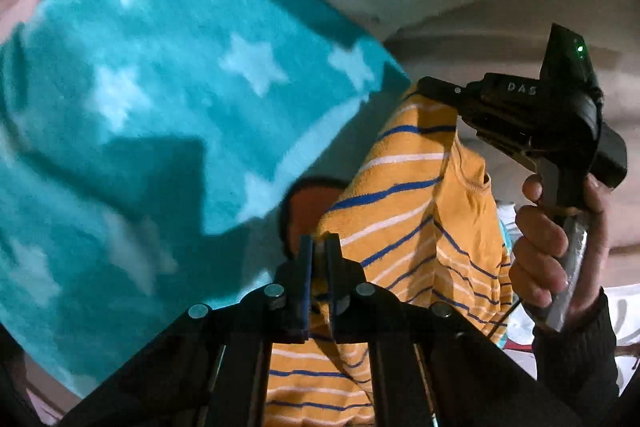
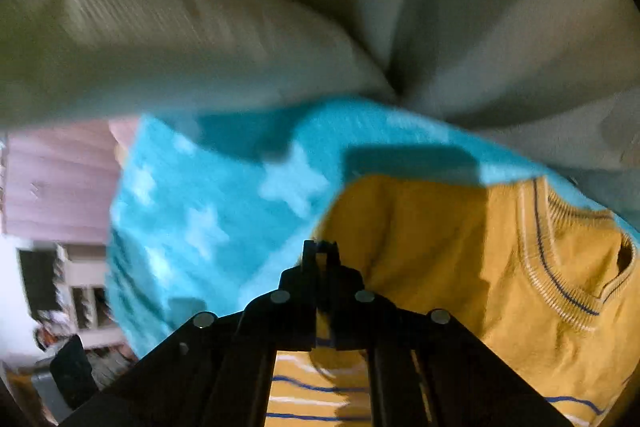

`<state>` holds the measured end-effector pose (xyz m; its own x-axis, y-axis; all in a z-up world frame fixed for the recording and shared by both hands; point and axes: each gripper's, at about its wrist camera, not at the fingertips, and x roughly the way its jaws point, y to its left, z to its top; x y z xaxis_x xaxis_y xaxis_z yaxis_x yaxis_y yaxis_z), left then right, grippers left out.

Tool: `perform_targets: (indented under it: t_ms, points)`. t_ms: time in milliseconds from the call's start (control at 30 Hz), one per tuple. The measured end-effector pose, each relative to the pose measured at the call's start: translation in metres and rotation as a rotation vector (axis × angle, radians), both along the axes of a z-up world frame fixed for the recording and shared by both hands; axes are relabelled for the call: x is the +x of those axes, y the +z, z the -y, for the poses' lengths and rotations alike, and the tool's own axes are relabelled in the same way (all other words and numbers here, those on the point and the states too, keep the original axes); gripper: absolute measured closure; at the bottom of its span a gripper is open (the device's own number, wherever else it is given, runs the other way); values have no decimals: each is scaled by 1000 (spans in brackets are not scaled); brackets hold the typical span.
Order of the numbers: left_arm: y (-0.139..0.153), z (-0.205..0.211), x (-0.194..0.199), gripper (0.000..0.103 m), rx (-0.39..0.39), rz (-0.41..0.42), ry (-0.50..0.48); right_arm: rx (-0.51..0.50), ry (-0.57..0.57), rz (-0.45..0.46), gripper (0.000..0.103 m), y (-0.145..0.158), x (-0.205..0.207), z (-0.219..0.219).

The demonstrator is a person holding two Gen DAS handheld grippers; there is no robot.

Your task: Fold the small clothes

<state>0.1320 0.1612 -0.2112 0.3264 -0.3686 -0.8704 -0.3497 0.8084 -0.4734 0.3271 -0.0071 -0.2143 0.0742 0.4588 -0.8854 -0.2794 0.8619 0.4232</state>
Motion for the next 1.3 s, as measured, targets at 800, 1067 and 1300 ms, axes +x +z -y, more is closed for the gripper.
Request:
perform_targets:
  t_ms: [800, 1067, 1300]
  points:
    - [57, 154, -83, 49, 151, 100, -450, 1, -408, -28, 31, 35, -239, 257]
    - [60, 256, -124, 46, 142, 69, -574, -14, -453, -24, 31, 32, -315, 359]
    - [58, 285, -138, 45, 152, 3, -490, -81, -376, -58, 63, -25, -344, 364]
